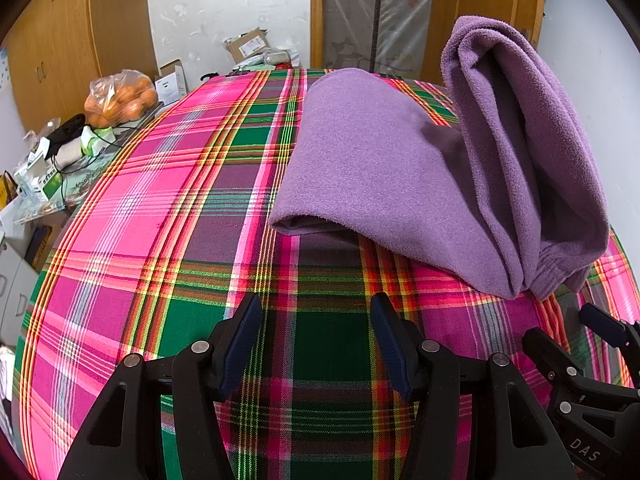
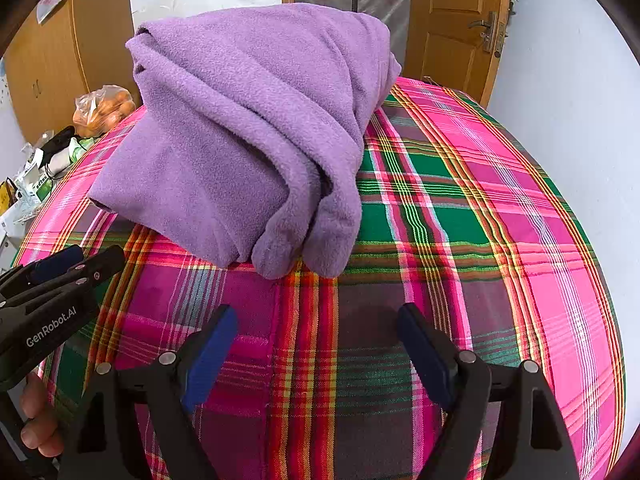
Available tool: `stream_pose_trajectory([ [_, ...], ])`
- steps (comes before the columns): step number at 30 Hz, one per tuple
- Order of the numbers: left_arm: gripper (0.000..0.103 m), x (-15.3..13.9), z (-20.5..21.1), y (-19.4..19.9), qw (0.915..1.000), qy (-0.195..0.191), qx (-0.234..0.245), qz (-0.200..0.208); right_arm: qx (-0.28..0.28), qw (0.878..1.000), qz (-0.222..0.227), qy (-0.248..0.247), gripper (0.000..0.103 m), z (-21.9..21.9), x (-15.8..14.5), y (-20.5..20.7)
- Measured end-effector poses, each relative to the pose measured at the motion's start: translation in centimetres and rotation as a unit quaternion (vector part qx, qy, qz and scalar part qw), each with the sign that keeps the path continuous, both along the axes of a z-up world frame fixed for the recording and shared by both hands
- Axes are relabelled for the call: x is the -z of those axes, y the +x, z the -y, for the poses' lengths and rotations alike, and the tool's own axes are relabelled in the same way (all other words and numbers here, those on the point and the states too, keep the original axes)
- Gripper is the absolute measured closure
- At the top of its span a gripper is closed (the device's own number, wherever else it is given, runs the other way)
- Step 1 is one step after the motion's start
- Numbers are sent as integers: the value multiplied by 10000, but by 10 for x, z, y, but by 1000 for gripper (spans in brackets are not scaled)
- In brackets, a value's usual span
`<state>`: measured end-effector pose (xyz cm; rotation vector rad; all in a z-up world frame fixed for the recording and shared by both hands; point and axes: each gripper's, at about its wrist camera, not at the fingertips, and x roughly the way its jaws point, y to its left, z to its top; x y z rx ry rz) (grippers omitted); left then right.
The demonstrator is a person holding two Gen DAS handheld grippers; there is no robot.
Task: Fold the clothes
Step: 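Grasp the lilac fleece garment with the right gripper and lift it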
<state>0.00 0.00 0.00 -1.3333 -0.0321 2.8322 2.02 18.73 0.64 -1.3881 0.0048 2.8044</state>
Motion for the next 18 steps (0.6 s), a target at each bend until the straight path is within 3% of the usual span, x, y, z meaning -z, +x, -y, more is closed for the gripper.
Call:
stream_pose_trajectory([
  [11,43,0,1,0,10000,-2,-18,7,-35,10000,2,-30,16,-2,2,-3],
  [14,36,-1,4,0,10000,40,-77,32,-45,10000,3,-39,15,-2,2,-3],
  [16,35,-2,3,1,10000,27,-62,36,-53,10000,-3,-50,20,-2,2,-4],
  [18,35,-2,4,0,10000,22,-60,39,-129,9998,-61,-165,43,-5,-3,-3],
])
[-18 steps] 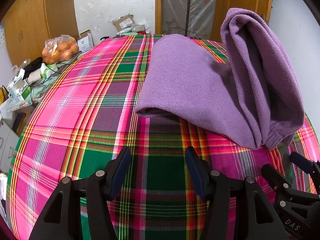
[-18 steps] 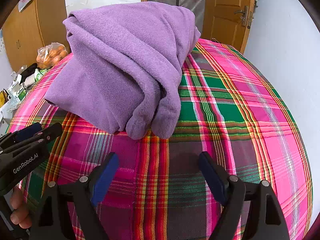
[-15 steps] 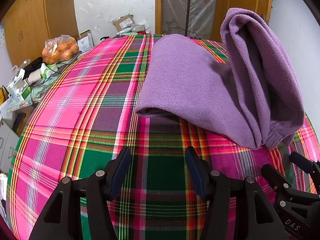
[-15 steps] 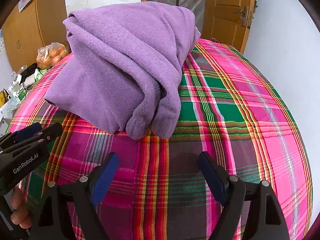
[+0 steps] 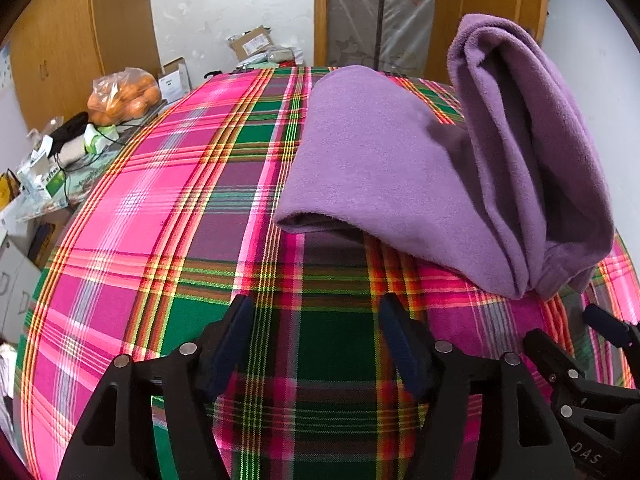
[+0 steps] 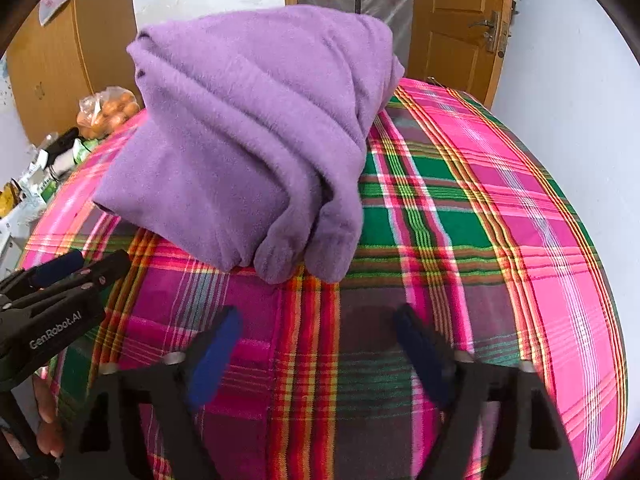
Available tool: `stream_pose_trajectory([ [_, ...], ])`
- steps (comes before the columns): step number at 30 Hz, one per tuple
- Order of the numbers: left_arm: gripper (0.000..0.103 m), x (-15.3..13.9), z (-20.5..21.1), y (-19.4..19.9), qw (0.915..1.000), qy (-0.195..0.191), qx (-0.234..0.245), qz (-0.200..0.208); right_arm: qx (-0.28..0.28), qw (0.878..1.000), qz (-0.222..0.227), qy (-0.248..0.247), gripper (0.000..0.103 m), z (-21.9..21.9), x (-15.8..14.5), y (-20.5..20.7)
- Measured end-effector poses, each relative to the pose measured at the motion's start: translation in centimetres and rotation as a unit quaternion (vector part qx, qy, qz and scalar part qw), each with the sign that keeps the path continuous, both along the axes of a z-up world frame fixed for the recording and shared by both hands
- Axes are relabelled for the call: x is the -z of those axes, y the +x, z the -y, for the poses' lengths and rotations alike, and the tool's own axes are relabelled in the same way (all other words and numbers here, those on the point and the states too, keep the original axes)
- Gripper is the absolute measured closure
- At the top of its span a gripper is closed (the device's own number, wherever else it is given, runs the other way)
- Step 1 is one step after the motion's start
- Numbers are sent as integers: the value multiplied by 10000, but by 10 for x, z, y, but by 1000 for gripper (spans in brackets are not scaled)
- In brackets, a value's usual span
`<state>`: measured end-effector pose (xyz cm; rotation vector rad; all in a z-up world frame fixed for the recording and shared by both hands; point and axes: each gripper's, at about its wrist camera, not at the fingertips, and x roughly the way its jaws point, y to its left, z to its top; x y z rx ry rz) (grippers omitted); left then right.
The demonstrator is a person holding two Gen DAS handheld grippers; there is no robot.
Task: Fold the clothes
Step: 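Grasp the lilac fleece garment with the right gripper and lift it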
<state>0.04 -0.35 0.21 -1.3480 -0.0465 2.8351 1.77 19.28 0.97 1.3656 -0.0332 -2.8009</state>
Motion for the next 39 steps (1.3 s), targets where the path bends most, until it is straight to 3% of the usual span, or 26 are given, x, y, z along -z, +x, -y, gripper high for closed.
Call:
stream_pose_trajectory([
  [2,35,0,0,0,10000,-2,38,2,1,9997,-69,-233,57,-12,-6,1],
  [3,34,0,0,0,10000,-2,64,2,54,9993,-116,-342,57,-18,-9,1],
  [8,34,0,3,-2,9996,74,258,-2,179,9952,-607,-752,58,-47,-31,7],
  [11,37,-7,5,-2,9983,258,507,-100,83,9954,-763,-566,58,-48,-36,2],
  [17,37,-53,-3,-1,9901,273,1035,-910,-249,9919,-583,-1103,58,-51,-28,-19],
  [22,37,-78,-16,-18,9836,274,1339,-1174,-411,9915,-390,-1169,54,-48,-25,-39],
  [25,37,-81,-22,-38,9869,125,1221,-1045,-406,9957,-250,-794,54,-36,-16,-49],
  [28,37,-79,-25,-56,9885,118,1172,-953,-343,9933,-331,-1053,63,-42,-14,-52],
  [29,37,-77,-25,-61,9890,149,1168,-892,-318,9933,-407,-1029,73,-42,-15,-50],
  [32,37,-70,-25,-73,9908,157,1132,-723,-230,9929,-630,-980,80,-45,-22,-46],
  [39,37,-52,-12,-86,9932,328,1016,-470,-56,9861,-1338,-984,88,-48,-60,-39],
])
